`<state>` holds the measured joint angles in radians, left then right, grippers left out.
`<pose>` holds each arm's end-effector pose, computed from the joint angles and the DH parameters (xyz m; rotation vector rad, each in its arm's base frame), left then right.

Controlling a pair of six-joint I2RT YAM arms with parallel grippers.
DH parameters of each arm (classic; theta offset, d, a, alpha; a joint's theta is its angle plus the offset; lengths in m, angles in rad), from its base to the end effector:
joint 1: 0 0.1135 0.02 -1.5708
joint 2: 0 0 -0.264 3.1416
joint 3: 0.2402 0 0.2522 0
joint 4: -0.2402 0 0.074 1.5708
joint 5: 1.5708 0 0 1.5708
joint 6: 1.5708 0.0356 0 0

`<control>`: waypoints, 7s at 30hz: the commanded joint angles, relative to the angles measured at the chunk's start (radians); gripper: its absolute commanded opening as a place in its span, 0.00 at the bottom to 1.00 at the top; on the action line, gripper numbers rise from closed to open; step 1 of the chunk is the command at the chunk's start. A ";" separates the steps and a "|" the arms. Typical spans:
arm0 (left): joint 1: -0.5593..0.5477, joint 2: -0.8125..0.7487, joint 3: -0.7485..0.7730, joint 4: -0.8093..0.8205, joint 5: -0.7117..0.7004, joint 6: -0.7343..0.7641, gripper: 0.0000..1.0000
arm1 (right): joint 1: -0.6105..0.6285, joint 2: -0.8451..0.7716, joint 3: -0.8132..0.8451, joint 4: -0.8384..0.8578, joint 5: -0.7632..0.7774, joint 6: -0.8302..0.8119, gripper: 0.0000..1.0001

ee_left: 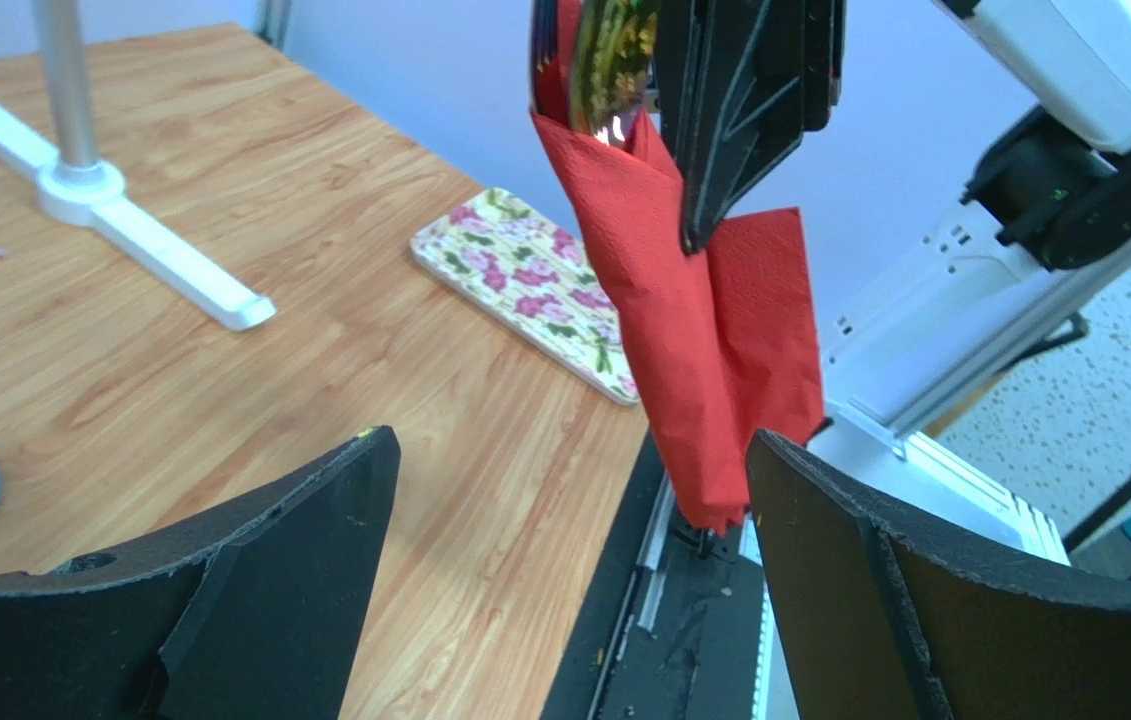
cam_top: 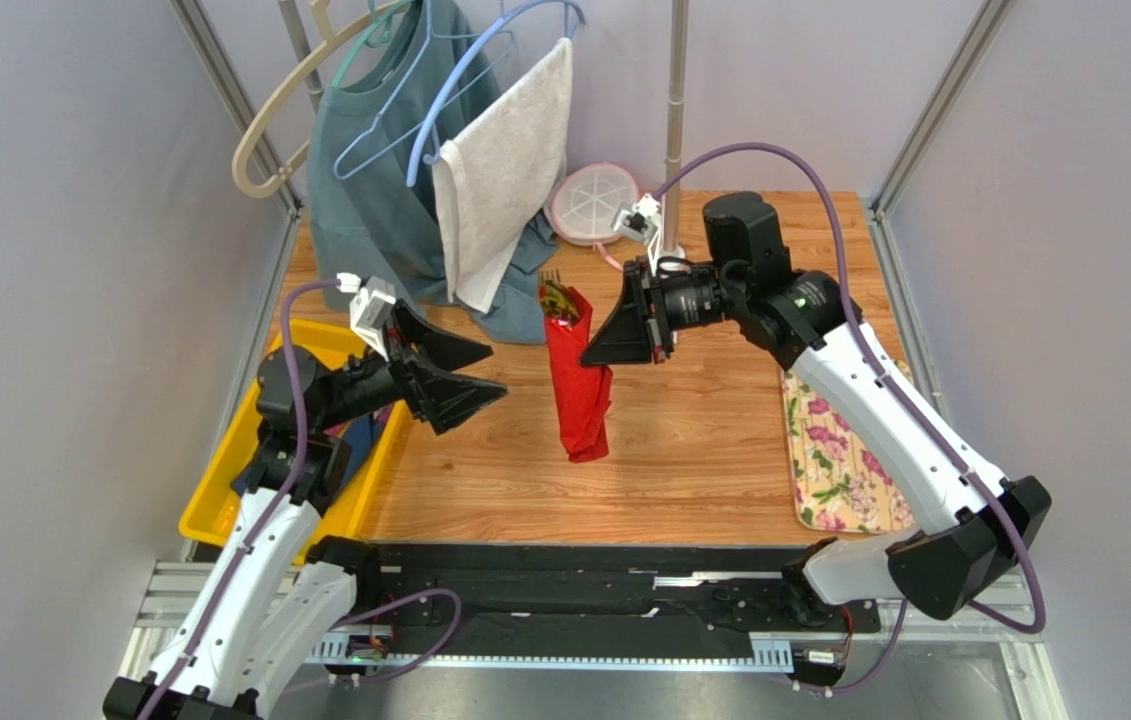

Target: Place the utensils on the paper napkin and roll it up

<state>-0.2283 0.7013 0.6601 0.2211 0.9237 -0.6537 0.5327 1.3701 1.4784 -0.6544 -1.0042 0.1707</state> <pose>0.1489 -0.0638 0.3508 0.5160 1.5308 -1.3341 0.2294 0.1701 0.4100 -1.0017 1.9217 1.4685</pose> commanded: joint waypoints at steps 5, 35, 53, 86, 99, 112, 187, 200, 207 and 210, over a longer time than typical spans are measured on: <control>-0.117 -0.005 -0.051 0.283 0.030 -0.043 0.93 | 0.096 -0.062 0.049 0.053 0.030 -0.014 0.00; -0.301 0.101 -0.077 0.460 -0.074 -0.116 0.77 | 0.247 -0.062 0.072 0.095 0.076 -0.036 0.00; -0.318 0.099 -0.059 0.480 -0.065 -0.146 0.47 | 0.254 -0.055 0.062 0.116 0.098 -0.028 0.00; -0.226 0.133 0.026 0.380 -0.148 -0.215 0.00 | 0.144 -0.160 -0.036 0.036 0.289 -0.030 0.69; -0.223 0.122 0.056 0.382 -0.129 -0.242 0.00 | 0.063 -0.118 -0.078 0.039 0.260 -0.037 0.00; -0.223 0.129 0.128 0.318 -0.164 -0.239 0.00 | 0.056 -0.071 -0.044 0.053 0.236 -0.010 0.41; -0.144 0.195 0.119 0.242 -0.233 -0.305 0.00 | 0.118 -0.094 -0.135 0.107 0.225 0.110 0.82; -0.144 0.191 0.111 0.265 -0.192 -0.296 0.00 | 0.119 0.007 0.082 0.119 0.312 0.098 0.97; -0.144 0.185 0.111 0.290 -0.163 -0.311 0.00 | 0.133 0.063 0.108 0.116 0.257 0.055 0.96; -0.146 0.184 0.115 0.304 -0.151 -0.322 0.00 | 0.136 0.063 0.083 0.125 0.248 0.029 0.94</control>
<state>-0.3779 0.9108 0.7471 0.4397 0.7418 -0.9531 0.6601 1.4364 1.5543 -0.5594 -0.7284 0.2527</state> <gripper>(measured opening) 0.029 0.960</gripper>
